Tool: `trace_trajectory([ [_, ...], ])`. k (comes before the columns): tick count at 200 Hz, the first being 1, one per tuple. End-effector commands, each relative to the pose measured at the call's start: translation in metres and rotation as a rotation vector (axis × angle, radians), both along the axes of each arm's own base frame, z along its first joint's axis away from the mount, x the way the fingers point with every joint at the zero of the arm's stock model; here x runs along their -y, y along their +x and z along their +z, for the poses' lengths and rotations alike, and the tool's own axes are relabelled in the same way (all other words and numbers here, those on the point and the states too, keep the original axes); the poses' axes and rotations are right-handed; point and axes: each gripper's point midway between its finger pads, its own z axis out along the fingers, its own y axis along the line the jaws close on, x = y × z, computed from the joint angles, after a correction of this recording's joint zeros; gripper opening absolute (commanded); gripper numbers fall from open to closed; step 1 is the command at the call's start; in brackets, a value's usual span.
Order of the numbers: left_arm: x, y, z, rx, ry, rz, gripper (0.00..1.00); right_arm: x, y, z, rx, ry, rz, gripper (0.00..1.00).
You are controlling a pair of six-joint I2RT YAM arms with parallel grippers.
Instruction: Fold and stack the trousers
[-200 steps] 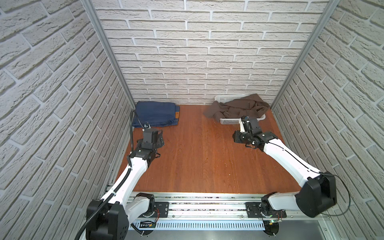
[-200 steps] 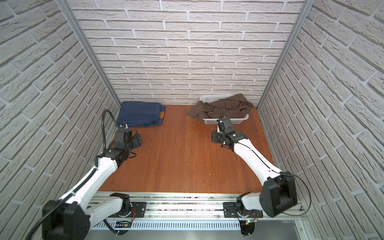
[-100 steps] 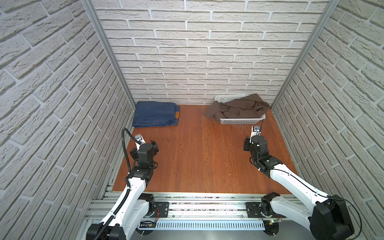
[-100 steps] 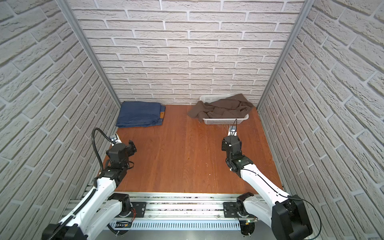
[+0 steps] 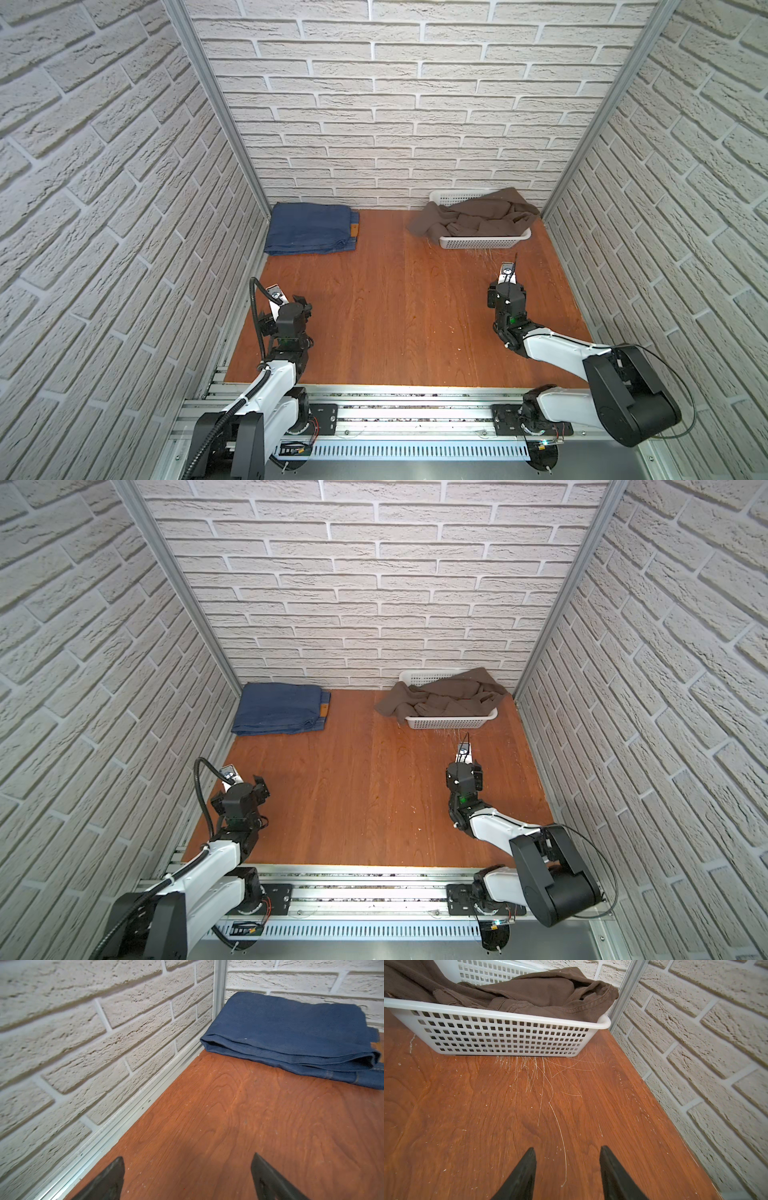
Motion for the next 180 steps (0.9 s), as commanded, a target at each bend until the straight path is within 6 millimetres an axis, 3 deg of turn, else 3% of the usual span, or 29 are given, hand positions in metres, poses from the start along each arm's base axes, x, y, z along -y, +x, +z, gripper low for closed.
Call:
trace_trajectory([
  [1, -0.004, 0.008, 0.028, 0.136, 0.03, 0.005, 0.94, 0.002, 0.012, 0.015, 0.112, 0.004, -0.012, 0.51],
  [44, -0.007, 0.014, 0.028, 0.151, 0.038, -0.003, 0.94, -0.005, 0.021, 0.005, 0.054, 0.05, 0.072, 0.51],
  [96, 0.002, 0.042, 0.025, 0.172, 0.012, -0.079, 0.95, -0.012, 0.031, -0.007, 0.016, 0.145, 0.195, 0.49],
  [140, 0.003, 0.055, 0.022, 0.174, 0.012, -0.093, 0.95, -0.007, 0.028, -0.015, 0.034, 0.168, 0.186, 0.51],
  [165, 0.008, 0.069, 0.011, 0.169, 0.05, -0.137, 0.98, -0.007, 0.029, -0.015, 0.037, 0.166, 0.186, 0.52],
  [177, 0.014, 0.074, 0.008, 0.113, 0.037, -0.16, 0.98, -0.007, 0.028, -0.015, 0.034, 0.166, 0.186, 0.56],
  [179, 0.014, 0.075, 0.01, 0.116, 0.04, -0.16, 0.98, -0.006, 0.029, -0.016, 0.032, 0.166, 0.185, 0.61],
  [180, 0.014, 0.076, 0.01, 0.117, 0.043, -0.161, 0.98, -0.006, 0.029, -0.016, 0.032, 0.166, 0.185, 0.73],
])
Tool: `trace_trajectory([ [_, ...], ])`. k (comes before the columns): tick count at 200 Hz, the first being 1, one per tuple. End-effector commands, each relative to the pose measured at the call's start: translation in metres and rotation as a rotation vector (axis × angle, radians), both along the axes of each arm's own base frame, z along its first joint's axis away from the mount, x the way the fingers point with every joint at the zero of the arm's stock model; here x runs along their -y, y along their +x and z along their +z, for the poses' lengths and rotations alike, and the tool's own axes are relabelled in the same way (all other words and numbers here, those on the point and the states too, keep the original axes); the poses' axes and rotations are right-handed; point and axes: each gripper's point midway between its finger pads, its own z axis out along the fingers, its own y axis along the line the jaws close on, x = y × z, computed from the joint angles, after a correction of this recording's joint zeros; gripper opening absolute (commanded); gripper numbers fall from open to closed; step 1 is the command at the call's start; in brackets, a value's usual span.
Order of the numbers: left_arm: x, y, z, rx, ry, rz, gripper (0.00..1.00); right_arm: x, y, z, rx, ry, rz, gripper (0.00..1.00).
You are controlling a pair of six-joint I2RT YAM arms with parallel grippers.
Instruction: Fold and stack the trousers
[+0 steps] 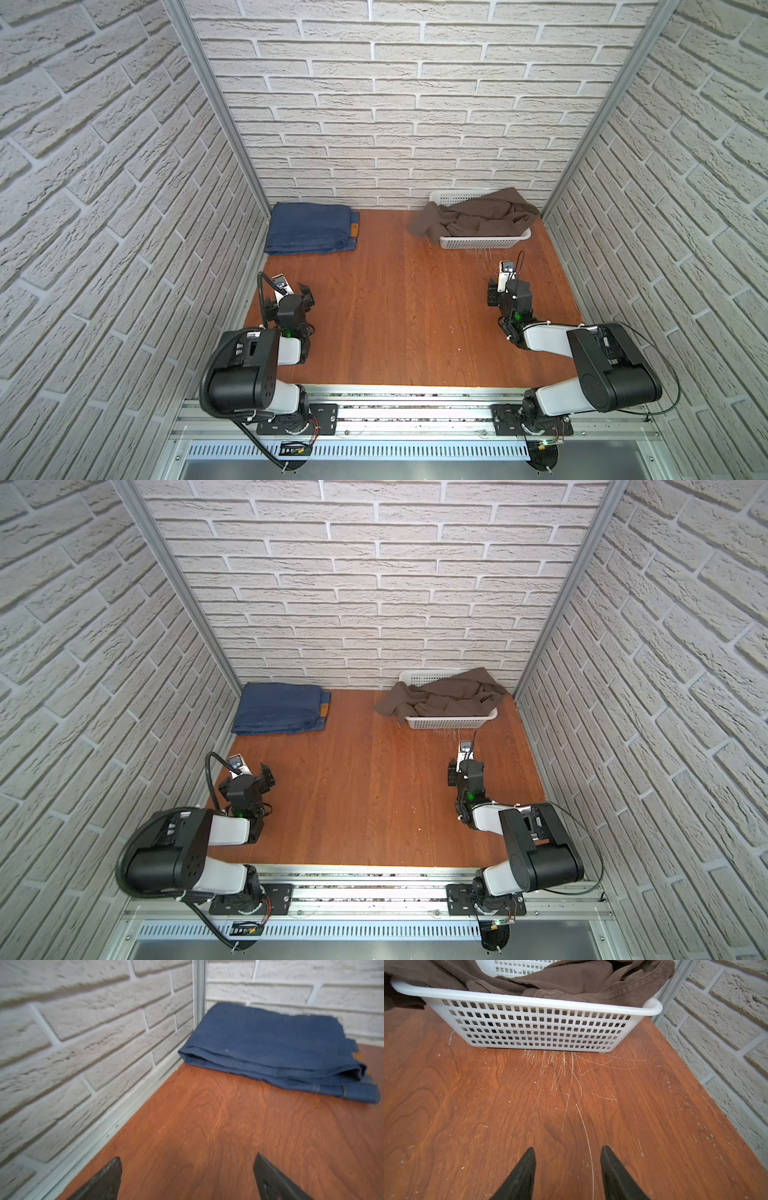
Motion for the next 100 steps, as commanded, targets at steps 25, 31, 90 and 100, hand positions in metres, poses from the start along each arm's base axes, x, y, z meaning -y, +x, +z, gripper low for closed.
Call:
trace_trajectory([
  [25, 0.025, 0.041, 0.021, 0.007, 0.051, -0.156, 0.98, -0.001, 0.004, 0.011, 0.055, 0.019, 0.003, 1.0],
  [31, 0.03, 0.045, 0.011, -0.021, 0.047, -0.188, 0.98, -0.001, 0.004, 0.011, 0.054, 0.019, 0.003, 1.0],
  [90, 0.026, 0.05, 0.007, -0.031, 0.028, -0.186, 0.98, -0.003, 0.005, 0.01, 0.054, 0.041, 0.03, 0.99],
  [100, 0.026, 0.05, 0.006, -0.024, 0.035, -0.185, 0.98, -0.002, 0.005, 0.009, 0.054, 0.043, 0.03, 0.99],
])
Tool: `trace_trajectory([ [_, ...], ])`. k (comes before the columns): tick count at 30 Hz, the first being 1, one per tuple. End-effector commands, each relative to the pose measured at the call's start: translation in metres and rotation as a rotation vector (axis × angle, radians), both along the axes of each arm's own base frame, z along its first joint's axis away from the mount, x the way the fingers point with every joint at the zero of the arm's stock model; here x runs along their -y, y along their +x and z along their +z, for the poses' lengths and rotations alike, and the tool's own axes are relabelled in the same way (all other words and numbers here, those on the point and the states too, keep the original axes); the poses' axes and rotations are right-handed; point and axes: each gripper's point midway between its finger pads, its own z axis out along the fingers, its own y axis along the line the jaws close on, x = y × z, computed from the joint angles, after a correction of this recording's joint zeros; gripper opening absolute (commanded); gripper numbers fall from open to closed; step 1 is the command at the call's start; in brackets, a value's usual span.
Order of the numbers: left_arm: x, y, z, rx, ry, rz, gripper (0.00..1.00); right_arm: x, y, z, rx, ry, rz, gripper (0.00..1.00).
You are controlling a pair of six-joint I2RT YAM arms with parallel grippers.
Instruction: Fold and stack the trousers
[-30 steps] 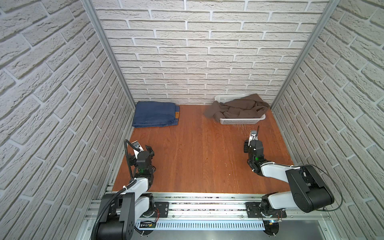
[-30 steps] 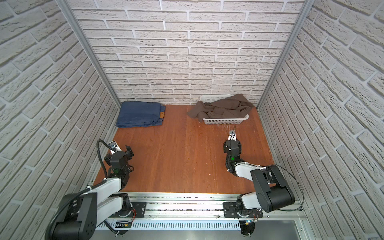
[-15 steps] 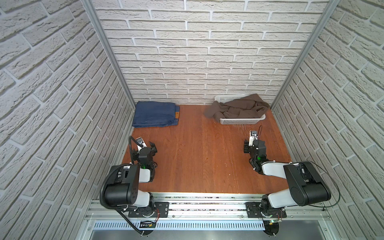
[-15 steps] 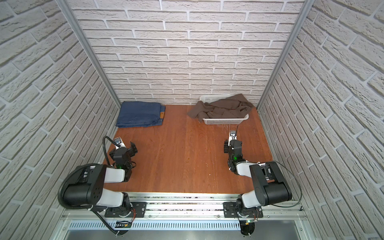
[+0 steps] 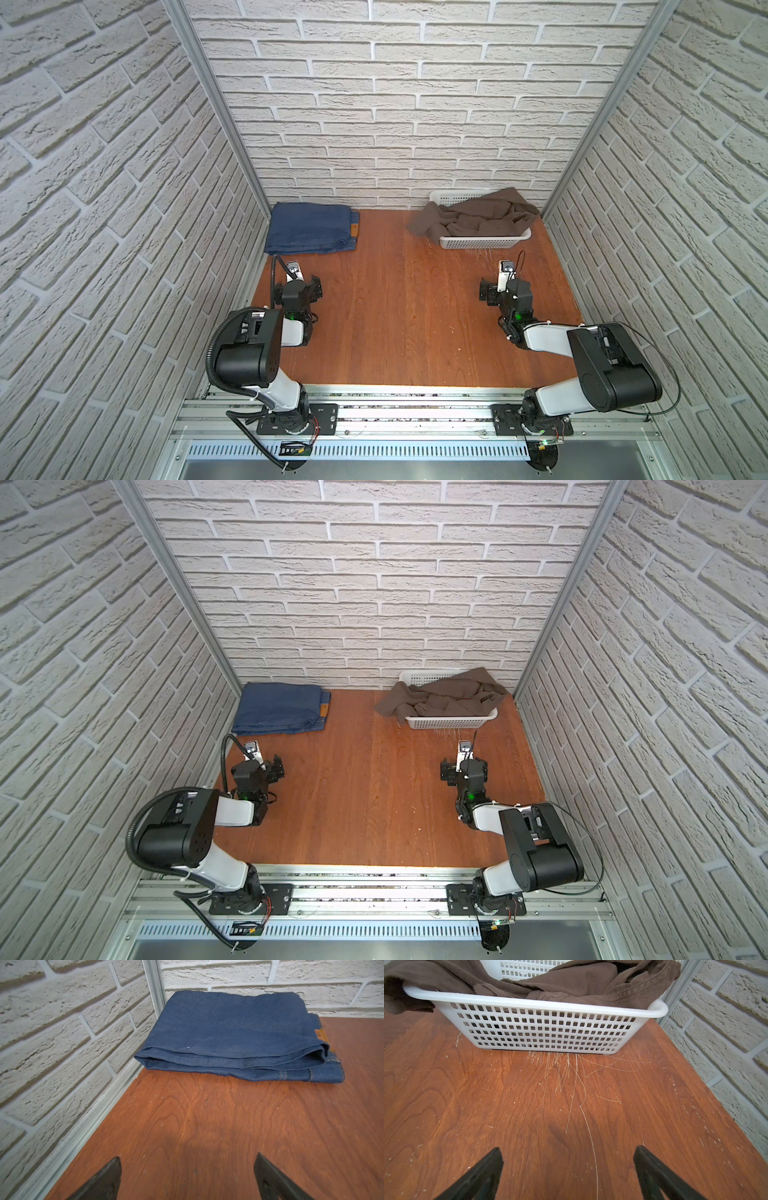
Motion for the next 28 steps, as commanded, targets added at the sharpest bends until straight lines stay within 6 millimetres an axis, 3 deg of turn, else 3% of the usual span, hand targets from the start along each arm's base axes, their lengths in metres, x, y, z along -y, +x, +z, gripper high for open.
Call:
trace_trajectory([
  [1, 0.001, 0.0043, 0.0083, 0.036, 0.007, -0.018, 0.98, -0.0007, 0.0038, 0.0088, 0.049, 0.025, 0.014, 0.99],
  [28, 0.0008, 0.0052, 0.0084, 0.031, 0.0, -0.02, 0.98, -0.0003, 0.0023, 0.0103, 0.056, 0.023, 0.013, 0.99],
])
